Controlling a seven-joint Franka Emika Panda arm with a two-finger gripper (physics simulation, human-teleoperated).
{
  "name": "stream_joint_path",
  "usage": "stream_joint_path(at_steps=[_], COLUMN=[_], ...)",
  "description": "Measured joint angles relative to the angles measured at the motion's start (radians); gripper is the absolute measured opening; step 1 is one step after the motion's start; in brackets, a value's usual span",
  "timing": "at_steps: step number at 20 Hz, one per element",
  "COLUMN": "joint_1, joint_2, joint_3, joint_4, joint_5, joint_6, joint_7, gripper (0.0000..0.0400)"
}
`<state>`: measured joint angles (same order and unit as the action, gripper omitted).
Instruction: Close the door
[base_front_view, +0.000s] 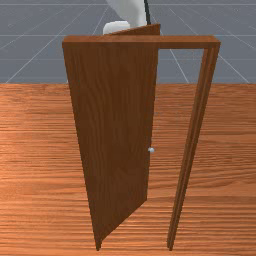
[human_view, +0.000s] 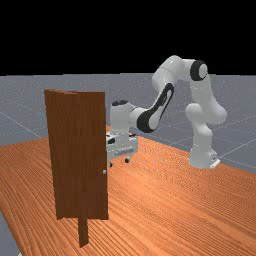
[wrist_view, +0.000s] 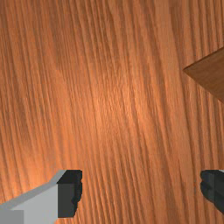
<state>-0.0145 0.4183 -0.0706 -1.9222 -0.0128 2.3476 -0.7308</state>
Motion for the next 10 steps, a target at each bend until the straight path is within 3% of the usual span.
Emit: stream_joint_path(at_steps=[1,3,5,8,10], joint_1=[-0.003,-0.021,-0.024,-0.038,-0.024], joint_2=[0.000,0.018,0.084,0.262,0.313], joint_3=[-0.001,0.016,0.021,0.043,0.023], joint_4=[-0.003,0.021,0.132,0.436,0.523], joint_5=[-0.030,-0.011,-0.009,-0.015,0.000], joint_6=[0.008,0.003,-0.041,-0.163,-0.214], joint_7=[-0.045,-0.106,-0.118,-0.202,-0.096], gripper=[0.0400,0.0400,0.0400,0.0400,0.0400])
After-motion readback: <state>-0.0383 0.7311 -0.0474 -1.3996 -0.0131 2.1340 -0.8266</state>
